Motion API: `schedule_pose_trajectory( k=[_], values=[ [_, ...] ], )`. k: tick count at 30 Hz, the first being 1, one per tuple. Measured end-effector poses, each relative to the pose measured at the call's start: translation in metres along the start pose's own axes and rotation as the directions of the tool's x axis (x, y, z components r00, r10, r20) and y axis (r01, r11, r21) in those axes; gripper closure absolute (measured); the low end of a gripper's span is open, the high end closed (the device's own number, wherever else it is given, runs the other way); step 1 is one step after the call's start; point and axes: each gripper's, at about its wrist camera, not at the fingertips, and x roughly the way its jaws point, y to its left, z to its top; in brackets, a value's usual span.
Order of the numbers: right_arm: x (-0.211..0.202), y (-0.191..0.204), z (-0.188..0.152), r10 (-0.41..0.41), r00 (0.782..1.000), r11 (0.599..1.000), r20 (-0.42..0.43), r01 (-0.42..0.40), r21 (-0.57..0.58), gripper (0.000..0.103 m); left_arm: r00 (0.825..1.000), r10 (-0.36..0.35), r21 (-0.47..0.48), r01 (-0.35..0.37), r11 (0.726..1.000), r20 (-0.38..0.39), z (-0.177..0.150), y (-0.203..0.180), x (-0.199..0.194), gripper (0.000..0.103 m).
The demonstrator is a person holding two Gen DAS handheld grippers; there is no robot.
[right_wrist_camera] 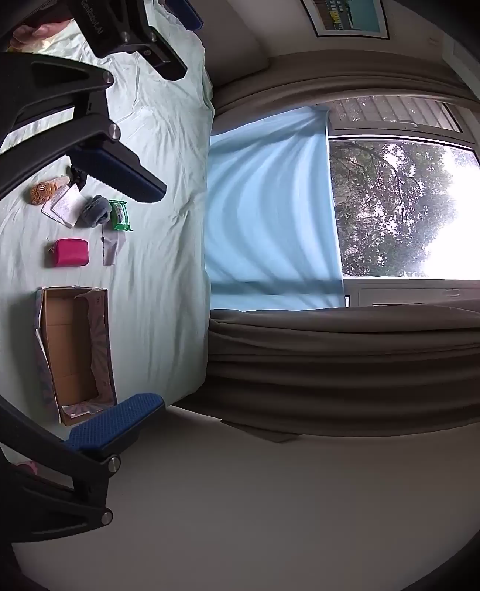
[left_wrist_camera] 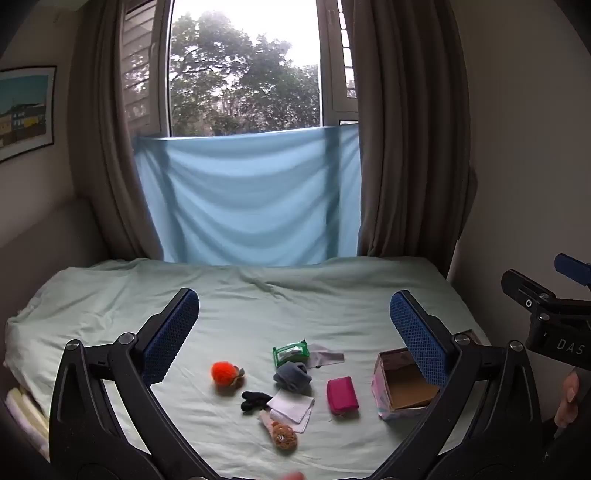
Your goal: Organize soft objects
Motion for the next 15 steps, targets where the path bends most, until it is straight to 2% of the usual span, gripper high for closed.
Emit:
schedule_pose_trajectory(
  k=[9,12,15],
  values=[
    [0.000,-0.007,0.004,0.012,1.000,1.000,0.003,-0.012,-0.008,0.000,0.999,0.012,-0.023,-0.013,1.000,-0.030,0.005,-0.001,0.003,0.000],
    [0.002,-0.015,0.008,0.018,1.000,1.000,0.005,-0.018,0.001,0.000,1.000,0.013,-0.033,-0.014,0.999,-0.026,-0.002,-0.002,0.008,0.000],
    [-0.001,-0.009,0.003,0.011,1.000,1.000,0.018,-0.011,-0.004,0.000,1.000,0.011,-0.036,-0.012,0.999,-0.027,-0.002,-0.001,0.007,0.000]
  ],
)
